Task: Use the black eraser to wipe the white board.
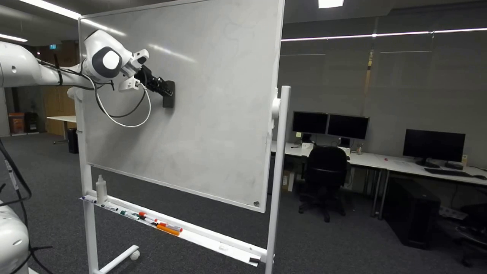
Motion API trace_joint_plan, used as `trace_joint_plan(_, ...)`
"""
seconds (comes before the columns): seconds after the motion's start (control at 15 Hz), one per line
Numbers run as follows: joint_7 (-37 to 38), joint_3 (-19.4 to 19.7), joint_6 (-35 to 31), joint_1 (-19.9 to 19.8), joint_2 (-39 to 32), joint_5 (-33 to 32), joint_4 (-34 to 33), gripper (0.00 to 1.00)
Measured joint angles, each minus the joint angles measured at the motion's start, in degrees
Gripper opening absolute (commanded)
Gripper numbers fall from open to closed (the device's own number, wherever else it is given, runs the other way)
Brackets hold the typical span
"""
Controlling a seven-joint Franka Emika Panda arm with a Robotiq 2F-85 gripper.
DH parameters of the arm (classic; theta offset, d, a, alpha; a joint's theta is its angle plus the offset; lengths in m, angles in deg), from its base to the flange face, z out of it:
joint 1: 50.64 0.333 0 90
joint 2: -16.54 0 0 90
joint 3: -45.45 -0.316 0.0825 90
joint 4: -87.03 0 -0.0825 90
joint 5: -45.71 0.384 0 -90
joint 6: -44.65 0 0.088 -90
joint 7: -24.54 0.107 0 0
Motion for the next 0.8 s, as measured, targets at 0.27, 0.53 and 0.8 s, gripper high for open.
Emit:
trace_joint_plan(0.27,-0.01,1.90,1.68,0.76,-2.19,4.49,-9.89,0.30)
trace_joint_plan(0.53,-0.01,2.36,3.46,1.05,-5.20,5.07,-12.69,0.30)
trace_joint_plan(0.8,-1.09,2.04,7.68,1.85,-5.23,4.78,-10.94,0.30)
